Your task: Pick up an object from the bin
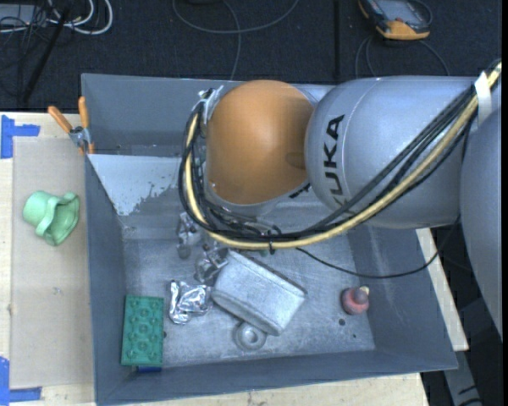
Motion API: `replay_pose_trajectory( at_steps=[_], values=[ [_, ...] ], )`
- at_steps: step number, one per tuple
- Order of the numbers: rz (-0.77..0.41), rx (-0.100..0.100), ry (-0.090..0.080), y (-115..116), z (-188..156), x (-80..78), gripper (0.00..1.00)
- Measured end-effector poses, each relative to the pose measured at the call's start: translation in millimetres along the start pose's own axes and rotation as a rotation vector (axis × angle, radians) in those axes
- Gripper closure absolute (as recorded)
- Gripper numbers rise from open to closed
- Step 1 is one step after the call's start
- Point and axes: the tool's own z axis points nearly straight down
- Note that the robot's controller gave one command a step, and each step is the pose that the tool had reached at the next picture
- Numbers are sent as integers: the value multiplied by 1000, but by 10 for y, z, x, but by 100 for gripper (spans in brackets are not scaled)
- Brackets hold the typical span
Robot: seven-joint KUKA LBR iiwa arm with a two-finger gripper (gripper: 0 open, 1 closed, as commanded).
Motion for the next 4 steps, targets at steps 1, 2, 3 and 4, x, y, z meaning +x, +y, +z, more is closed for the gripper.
replay_pose_trajectory(
  at_steps=[1,2,3,4],
  values=[
    [3,-1,9,-8,52,24,0],
    [-381,-3,8,121,1387,361,0],
    [-692,-4,8,-442,1373,339,0],
    [-880,-7,10,-241,1378,115,0]
  ],
)
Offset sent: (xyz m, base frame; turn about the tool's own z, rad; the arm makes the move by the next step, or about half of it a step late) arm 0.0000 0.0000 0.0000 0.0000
